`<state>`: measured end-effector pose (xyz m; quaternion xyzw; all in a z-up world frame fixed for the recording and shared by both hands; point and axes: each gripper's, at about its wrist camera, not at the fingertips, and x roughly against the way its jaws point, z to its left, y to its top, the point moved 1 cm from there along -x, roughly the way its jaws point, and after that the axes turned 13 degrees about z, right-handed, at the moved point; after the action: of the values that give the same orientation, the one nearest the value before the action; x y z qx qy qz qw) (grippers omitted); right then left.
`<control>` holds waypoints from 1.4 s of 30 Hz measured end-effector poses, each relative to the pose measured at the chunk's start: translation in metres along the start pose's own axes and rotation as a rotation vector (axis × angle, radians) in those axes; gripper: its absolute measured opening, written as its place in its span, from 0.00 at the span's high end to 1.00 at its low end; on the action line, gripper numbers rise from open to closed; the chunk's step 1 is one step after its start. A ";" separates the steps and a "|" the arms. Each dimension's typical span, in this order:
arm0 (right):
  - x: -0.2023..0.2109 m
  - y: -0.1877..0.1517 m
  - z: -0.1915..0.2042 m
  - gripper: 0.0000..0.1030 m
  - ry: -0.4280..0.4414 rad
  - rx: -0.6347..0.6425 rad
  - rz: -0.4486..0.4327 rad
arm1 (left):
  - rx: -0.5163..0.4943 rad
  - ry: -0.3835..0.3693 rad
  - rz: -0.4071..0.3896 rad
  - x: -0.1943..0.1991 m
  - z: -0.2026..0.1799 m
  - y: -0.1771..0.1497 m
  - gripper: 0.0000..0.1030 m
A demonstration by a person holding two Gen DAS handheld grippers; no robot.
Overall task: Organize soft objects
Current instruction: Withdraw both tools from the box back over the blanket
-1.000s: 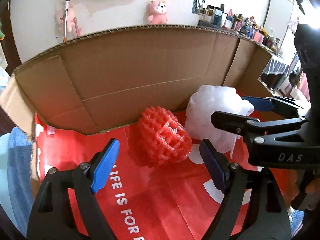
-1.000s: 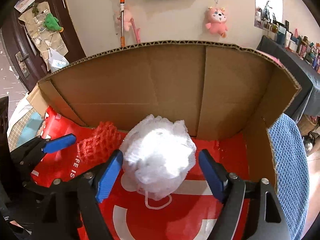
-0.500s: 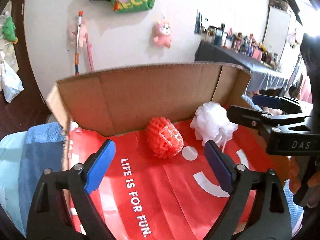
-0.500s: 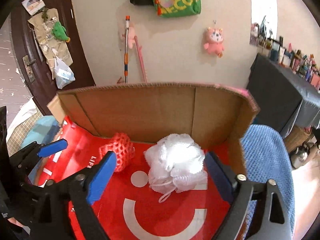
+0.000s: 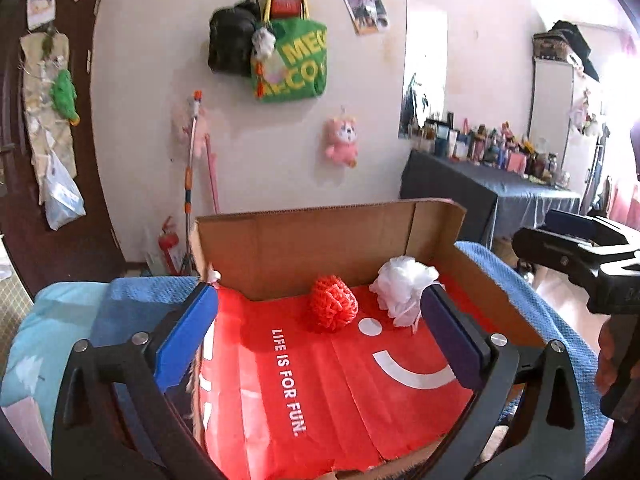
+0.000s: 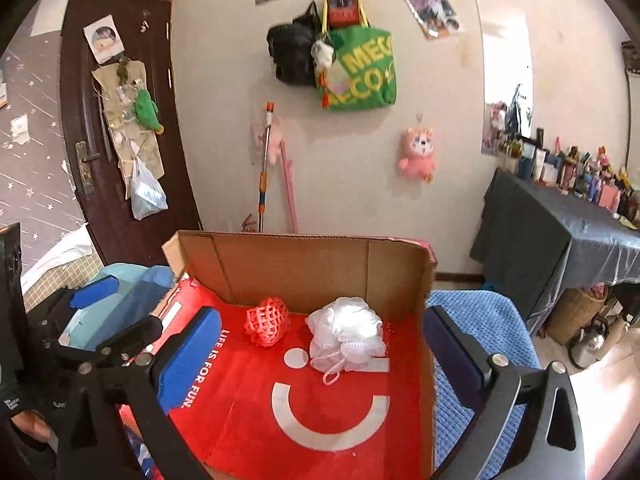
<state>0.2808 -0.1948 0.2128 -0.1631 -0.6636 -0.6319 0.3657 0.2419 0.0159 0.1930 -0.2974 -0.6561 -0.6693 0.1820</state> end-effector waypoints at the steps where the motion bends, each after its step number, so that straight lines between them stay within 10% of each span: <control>1: 0.008 -0.005 0.001 0.00 -0.005 0.007 -0.017 | 0.002 0.011 -0.014 0.007 -0.001 -0.003 0.00; 20: 0.090 -0.139 0.019 0.00 -0.107 0.013 -0.178 | -0.007 0.089 -0.159 0.092 -0.040 -0.106 0.00; 42: 0.068 -0.253 0.032 0.00 -0.152 -0.027 -0.128 | 0.024 0.071 -0.092 0.077 -0.054 -0.206 0.00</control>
<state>0.0537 -0.2187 0.0797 -0.1728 -0.6899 -0.6486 0.2710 0.0443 -0.0113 0.0857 -0.2411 -0.6701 -0.6792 0.1776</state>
